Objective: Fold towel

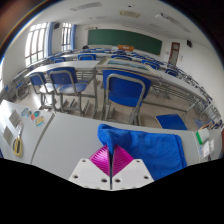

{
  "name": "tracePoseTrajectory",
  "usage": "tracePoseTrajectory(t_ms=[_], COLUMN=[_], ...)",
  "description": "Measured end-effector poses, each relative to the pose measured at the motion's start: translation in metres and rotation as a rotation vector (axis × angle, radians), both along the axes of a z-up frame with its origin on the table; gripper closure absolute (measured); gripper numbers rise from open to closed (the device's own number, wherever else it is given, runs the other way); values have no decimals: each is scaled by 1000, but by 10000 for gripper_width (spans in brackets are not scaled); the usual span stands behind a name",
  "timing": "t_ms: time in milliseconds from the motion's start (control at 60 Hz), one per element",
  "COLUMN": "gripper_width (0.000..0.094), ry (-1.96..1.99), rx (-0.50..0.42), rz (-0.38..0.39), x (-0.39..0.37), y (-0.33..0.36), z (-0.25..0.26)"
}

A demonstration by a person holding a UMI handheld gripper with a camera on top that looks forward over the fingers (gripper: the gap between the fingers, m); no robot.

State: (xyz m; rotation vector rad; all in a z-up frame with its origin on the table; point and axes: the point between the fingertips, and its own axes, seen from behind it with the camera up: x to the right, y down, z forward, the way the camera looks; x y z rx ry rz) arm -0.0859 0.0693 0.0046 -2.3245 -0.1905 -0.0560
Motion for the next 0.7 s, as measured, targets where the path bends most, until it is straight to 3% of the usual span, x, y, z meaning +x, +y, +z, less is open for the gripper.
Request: tracePoseTrajectory(t_ms=[183,333,367,383,450,483,517,700], gripper_width=[925,902,820,735,272,115,72,82], ry=[227,230,200,183,83,32,-13,-47], rx=[74,97,83,76,65,67,62,109], rz=[54,-8,-33,-46,-119,-145,-162,-174], x=[-48,-2,18,30,69,88,102,104], y=[-6,12,15,13,14,13,9,-32], z=[84,101,93,87,76,74,72,110])
